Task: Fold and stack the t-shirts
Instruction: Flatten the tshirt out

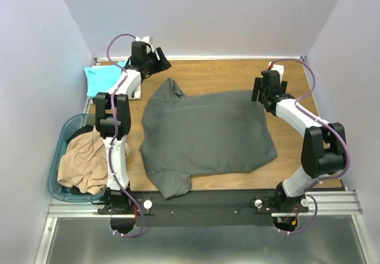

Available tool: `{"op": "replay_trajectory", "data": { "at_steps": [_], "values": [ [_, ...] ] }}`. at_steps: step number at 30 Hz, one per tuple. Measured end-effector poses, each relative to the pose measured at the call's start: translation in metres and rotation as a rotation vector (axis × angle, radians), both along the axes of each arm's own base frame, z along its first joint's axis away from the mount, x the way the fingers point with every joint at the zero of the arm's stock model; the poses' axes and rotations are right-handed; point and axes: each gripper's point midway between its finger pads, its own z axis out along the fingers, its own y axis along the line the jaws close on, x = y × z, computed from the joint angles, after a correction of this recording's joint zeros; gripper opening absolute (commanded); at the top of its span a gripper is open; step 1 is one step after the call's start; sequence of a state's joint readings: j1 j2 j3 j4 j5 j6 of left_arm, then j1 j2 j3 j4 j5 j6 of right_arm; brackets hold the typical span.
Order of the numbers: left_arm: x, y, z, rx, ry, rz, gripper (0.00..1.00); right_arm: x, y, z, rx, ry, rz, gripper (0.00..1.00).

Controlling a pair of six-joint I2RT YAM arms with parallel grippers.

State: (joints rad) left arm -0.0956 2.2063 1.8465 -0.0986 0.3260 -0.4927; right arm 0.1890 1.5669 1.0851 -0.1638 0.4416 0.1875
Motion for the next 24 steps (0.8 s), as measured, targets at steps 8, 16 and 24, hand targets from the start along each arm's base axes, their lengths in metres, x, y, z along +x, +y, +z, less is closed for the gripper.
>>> {"op": "replay_trajectory", "data": {
  "at_steps": [8, 16, 24],
  "values": [
    [-0.046, -0.043, 0.016, 0.018, -0.009, -0.086, 0.75, 0.008, 0.021, -0.006, 0.097, -0.029, 0.086, 0.99],
    [-0.136, -0.043, -0.018, 0.058, 0.091, -0.126, 0.75, -0.019, 0.058, -0.014, 0.244, -0.002, 0.262, 0.97],
    [-0.198, -0.024, -0.084, 0.107, 0.275, -0.112, 0.75, -0.049, 0.081, -0.049, 0.366, 0.111, 0.340, 0.97]
  ]
}}
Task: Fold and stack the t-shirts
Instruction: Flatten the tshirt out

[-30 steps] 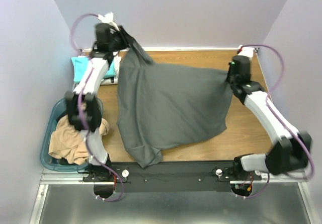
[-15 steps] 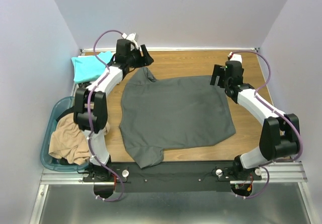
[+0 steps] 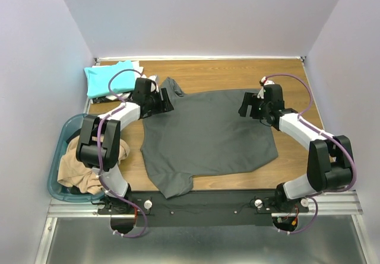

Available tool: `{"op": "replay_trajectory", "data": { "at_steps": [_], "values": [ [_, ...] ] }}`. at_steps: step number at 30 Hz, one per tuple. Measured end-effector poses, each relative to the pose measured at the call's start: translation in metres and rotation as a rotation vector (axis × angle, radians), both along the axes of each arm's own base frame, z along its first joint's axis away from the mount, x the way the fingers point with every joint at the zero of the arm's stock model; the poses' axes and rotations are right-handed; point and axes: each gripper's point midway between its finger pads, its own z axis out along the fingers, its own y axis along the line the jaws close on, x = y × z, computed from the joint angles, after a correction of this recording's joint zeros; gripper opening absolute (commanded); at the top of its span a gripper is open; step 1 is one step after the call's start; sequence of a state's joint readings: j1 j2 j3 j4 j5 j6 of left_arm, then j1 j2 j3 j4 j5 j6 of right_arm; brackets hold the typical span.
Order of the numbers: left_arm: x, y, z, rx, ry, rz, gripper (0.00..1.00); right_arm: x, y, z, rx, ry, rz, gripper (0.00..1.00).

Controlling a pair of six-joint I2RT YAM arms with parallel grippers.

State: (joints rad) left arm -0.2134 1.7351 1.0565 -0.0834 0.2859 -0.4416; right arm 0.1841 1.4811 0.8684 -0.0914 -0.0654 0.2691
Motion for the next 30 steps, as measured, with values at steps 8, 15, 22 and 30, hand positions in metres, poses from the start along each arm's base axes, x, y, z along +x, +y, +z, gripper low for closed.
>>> {"op": "replay_trajectory", "data": {
  "at_steps": [8, 15, 22, 30],
  "values": [
    [-0.015, 0.007, -0.024, 0.029, 0.068, 0.016, 0.75, -0.015, 0.006, -0.028, 0.032, 0.091, 0.019, 0.97],
    [0.003, 0.003, -0.035, 0.028, 0.075, 0.018, 0.75, -0.021, 0.006, -0.062, 0.030, 0.188, 0.003, 0.96],
    [0.041, -0.004, -0.033, 0.017, 0.037, 0.019, 0.75, 0.005, 0.012, -0.062, 0.043, 0.170, -0.005, 0.96],
    [0.090, -0.004, -0.030, 0.006, 0.016, 0.039, 0.75, 0.051, 0.021, -0.060, 0.057, 0.132, -0.009, 0.96]
  ]
}}
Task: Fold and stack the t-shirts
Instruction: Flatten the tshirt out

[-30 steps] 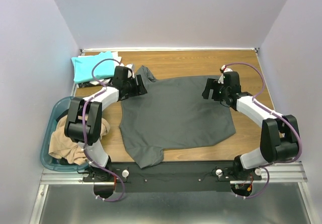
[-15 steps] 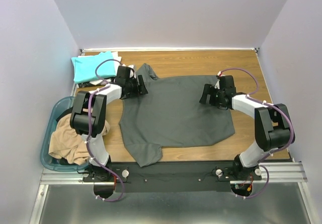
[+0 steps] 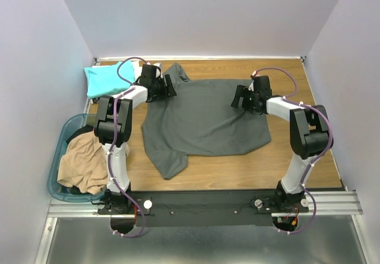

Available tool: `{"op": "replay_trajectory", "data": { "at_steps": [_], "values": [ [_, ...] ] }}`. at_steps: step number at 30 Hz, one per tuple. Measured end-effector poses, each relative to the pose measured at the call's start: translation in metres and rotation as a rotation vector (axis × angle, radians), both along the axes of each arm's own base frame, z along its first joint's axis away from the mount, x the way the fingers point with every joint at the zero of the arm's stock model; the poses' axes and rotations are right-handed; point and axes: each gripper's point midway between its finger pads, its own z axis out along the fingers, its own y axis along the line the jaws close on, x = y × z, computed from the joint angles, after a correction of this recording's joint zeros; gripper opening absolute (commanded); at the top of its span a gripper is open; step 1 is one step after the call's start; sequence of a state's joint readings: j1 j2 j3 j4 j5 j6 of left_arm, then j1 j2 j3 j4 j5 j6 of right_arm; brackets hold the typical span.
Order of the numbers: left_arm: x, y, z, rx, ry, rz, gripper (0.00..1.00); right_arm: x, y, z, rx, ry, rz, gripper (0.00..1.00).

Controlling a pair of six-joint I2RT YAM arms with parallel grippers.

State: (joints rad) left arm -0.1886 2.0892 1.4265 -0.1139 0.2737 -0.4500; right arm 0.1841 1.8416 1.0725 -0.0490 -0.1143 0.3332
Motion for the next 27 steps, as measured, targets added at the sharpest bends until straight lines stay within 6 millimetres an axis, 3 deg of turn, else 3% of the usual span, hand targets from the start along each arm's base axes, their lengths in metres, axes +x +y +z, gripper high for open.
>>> {"op": "replay_trajectory", "data": {
  "at_steps": [5, 13, 17, 21, 24, 27],
  "values": [
    [0.003, 0.003, 0.000, 0.006, 0.005, 0.002, 0.75, 0.029, 0.006, 0.003, 0.007, -0.015, 0.004, 0.96],
    [0.004, 0.007, 0.010, 0.030, 0.032, -0.001, 0.75, 0.029, 0.007, 0.007, 0.001, 0.027, 0.011, 0.96],
    [0.001, 0.011, 0.023, 0.053, 0.024, 0.001, 0.75, 0.018, 0.005, 0.019, -0.001, 0.037, 0.010, 0.96],
    [-0.009, 0.013, 0.048, 0.055, -0.014, 0.000, 0.75, -0.001, 0.002, 0.055, 0.016, -0.014, -0.003, 0.96],
    [-0.023, 0.013, 0.062, 0.054, -0.043, -0.002, 0.75, -0.027, -0.004, 0.077, 0.033, -0.040, -0.033, 0.96],
    [-0.046, 0.007, 0.059, 0.053, -0.034, -0.019, 0.75, -0.054, -0.011, 0.082, 0.038, -0.029, -0.064, 0.96]
  ]
}}
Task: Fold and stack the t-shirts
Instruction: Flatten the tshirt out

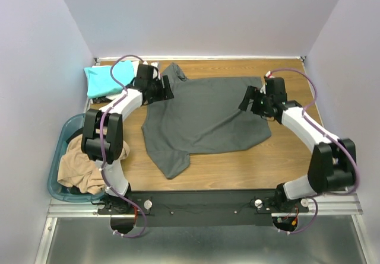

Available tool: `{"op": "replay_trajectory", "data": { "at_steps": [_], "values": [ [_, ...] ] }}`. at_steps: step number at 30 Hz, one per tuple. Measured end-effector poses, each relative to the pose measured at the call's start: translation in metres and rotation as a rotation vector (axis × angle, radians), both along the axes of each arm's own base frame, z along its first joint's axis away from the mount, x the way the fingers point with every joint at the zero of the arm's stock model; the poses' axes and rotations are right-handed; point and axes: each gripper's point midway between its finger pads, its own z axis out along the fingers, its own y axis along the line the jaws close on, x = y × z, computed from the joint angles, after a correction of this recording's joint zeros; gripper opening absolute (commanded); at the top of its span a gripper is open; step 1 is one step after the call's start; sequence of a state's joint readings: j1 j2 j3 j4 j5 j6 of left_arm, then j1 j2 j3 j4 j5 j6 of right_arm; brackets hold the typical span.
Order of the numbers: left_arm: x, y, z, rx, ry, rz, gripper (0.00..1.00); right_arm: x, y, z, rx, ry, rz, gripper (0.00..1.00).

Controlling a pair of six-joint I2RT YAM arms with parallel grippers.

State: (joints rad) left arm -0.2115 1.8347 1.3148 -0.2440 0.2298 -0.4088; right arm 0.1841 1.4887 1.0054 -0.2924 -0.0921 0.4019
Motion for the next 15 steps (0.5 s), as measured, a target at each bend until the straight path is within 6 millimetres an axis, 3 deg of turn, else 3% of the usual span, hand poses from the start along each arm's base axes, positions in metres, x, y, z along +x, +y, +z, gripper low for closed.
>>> {"op": "replay_trajectory", "data": {
  "at_steps": [7, 15],
  "values": [
    [-0.063, -0.009, -0.064, 0.014, 0.151, -0.036, 0.75, -0.067, -0.017, -0.022, 0.000, 0.112, -0.086, 0.96],
    [-0.065, -0.015, -0.064, -0.026, 0.100, -0.043, 0.75, -0.109, -0.031, -0.062, -0.014, 0.254, -0.192, 0.96]
  ]
}}
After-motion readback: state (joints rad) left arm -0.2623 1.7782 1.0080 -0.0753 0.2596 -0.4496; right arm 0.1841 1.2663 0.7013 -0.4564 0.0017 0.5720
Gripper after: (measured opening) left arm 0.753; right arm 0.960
